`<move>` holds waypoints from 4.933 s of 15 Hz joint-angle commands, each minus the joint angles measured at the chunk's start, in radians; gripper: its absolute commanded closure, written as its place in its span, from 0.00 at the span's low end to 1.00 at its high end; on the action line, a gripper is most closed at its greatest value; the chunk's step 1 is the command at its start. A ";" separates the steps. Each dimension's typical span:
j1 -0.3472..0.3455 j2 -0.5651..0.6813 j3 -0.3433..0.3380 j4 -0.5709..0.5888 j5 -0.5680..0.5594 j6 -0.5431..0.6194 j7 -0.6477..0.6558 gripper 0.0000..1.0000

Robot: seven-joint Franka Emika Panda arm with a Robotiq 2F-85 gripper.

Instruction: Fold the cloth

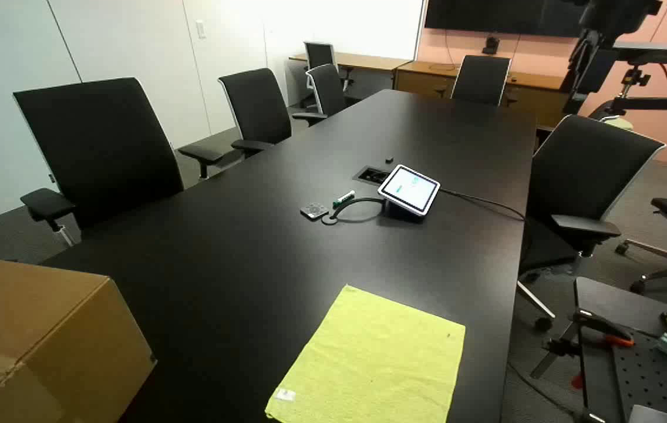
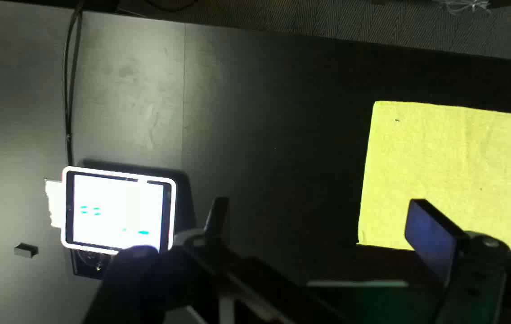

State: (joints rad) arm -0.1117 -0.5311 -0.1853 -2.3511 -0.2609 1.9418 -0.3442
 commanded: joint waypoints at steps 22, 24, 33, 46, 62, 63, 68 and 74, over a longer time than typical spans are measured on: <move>0.050 0.621 0.053 -0.066 0.104 0.542 -0.053 0.00; 0.047 0.688 0.078 -0.069 0.133 0.607 -0.048 0.00; 0.065 0.931 0.132 -0.077 0.130 0.954 0.147 0.00; 0.193 1.202 0.057 -0.015 0.125 1.110 0.305 0.00; 0.074 1.318 0.165 0.087 0.115 1.096 0.194 0.00; 0.078 1.315 0.161 0.089 0.117 1.089 0.198 0.00; 0.078 1.286 0.153 0.086 0.113 1.052 0.193 0.40; 0.124 1.241 0.077 0.091 0.097 0.936 0.215 0.86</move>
State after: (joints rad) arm -0.0193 0.7338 -0.0626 -2.2650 -0.1420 2.9471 -0.1384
